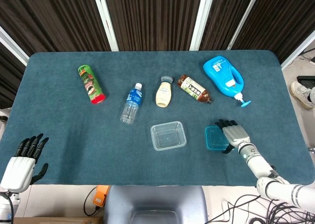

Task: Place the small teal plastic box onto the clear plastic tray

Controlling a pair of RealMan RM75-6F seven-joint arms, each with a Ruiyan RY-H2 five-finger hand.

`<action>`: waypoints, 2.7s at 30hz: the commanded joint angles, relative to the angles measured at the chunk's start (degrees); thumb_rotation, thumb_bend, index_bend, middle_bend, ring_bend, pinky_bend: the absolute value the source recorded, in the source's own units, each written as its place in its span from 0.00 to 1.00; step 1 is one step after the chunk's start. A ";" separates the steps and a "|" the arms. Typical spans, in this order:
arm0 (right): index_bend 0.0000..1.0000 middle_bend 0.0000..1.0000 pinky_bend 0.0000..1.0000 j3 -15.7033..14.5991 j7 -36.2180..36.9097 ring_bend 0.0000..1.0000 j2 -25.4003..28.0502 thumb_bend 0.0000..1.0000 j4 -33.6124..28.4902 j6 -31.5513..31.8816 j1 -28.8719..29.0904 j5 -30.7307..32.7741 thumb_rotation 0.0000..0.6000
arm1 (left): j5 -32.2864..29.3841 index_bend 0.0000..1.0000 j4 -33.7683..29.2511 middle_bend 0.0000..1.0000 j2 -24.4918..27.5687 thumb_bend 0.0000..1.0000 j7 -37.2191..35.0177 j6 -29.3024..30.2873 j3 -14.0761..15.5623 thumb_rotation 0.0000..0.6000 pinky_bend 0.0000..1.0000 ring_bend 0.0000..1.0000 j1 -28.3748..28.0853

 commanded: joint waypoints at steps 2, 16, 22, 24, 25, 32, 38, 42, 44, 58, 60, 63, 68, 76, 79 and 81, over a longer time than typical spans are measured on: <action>0.19 0.07 0.04 -1.06 -1.14 0.00 -0.54 0.32 0.42 0.14 1.10 1.85 1.00 | -0.01 0.00 0.07 0.00 0.04 0.40 -0.13 -0.04 0.04 1.00 0.10 0.00 -0.02; 0.24 0.11 0.08 -3.05 -2.18 0.00 -1.92 0.32 1.67 1.34 2.93 5.11 1.00 | 0.01 0.00 0.07 0.00 0.05 0.40 -0.16 0.08 0.06 1.00 0.10 0.00 0.01; 0.32 0.17 0.12 -3.39 -2.15 0.03 -2.15 0.32 1.62 2.28 3.14 5.39 1.00 | 0.03 0.00 0.09 0.00 0.02 0.40 -0.10 0.03 0.10 1.00 0.10 0.00 -0.02; 0.37 0.20 0.15 -3.54 -2.23 0.07 -2.20 0.32 1.60 2.48 3.20 5.56 1.00 | 0.04 0.00 0.08 0.00 0.02 0.40 -0.09 0.02 0.11 1.00 0.10 0.00 -0.03; 0.40 0.20 0.16 -3.62 -2.28 0.09 -2.26 0.32 1.62 2.62 3.22 5.59 1.00 | 0.04 0.00 0.08 0.00 0.01 0.40 -0.08 0.02 0.11 1.00 0.10 0.00 -0.02; 0.55 0.30 0.26 -3.83 -2.31 0.20 -2.48 0.32 1.66 4.28 2.95 5.18 1.00 | 0.07 0.00 0.04 0.00 0.02 0.40 -0.12 0.11 0.11 1.00 0.10 0.00 -0.01; 0.63 0.37 0.35 -3.38 -1.31 0.27 -2.55 0.32 1.49 5.81 2.26 3.71 1.00 | 0.05 0.00 0.04 0.00 0.01 0.40 -0.13 -0.03 0.11 1.00 0.11 0.00 -0.09; 0.69 0.41 0.40 -3.26 -0.62 0.32 -2.43 0.32 1.49 6.22 1.88 1.93 1.00 | 0.03 0.00 0.06 0.00 -0.02 0.40 -0.12 -0.08 0.09 1.00 0.11 0.00 -0.14; 0.72 0.43 0.42 -3.12 -0.18 0.34 -2.20 0.33 1.25 6.90 1.52 0.73 1.00 | 0.01 0.00 0.07 0.00 0.00 0.40 -0.17 -0.03 0.07 1.00 0.11 0.00 -0.12; 0.77 0.47 0.44 1.47 10.79 0.37 7.82 0.33 -8.06 11.34 -1.77 -9.75 1.00 | 0.15 0.00 -0.06 0.00 -0.01 0.40 -0.11 0.22 0.12 1.00 0.11 0.00 -0.02; 0.77 0.47 0.44 2.66 12.94 0.37 9.18 0.33 -9.88 11.49 -1.88 -11.06 1.00 | 0.10 0.00 -0.10 0.00 -0.01 0.40 -0.13 0.19 0.08 1.00 0.11 0.00 -0.05; 0.77 0.47 0.44 3.73 13.51 0.37 10.16 0.33 -12.40 11.09 -1.19 -12.28 1.00 | 0.02 0.00 -0.10 0.00 -0.02 0.40 -0.18 0.22 0.01 1.00 0.11 0.00 -0.06; 0.76 0.47 0.45 5.44 8.32 0.37 7.56 0.33 -17.12 11.57 1.85 -9.65 1.00 | 0.00 0.00 -0.15 0.00 -0.01 0.40 -0.17 0.06 0.02 1.00 0.11 0.00 -0.13; 0.75 0.47 0.45 5.58 -1.80 0.37 2.24 0.33 -20.03 12.93 6.58 -3.18 1.00 | -0.11 0.00 -0.07 0.00 0.15 0.40 -0.59 -0.06 -0.01 1.00 0.11 0.00 -0.20; 0.75 0.47 0.45 5.40 -5.83 0.37 0.29 0.33 -21.01 13.89 8.50 -0.56 1.00 | -0.27 0.00 -0.06 0.00 0.21 0.40 -0.70 -0.22 -0.03 1.00 0.11 0.00 -0.24; 0.74 0.47 0.45 5.06 -9.04 0.37 -1.51 0.33 -21.98 14.50 10.14 1.48 1.00 | -0.13 0.00 -0.11 0.00 0.28 0.40 -0.77 -0.23 0.09 1.00 0.11 0.00 -0.22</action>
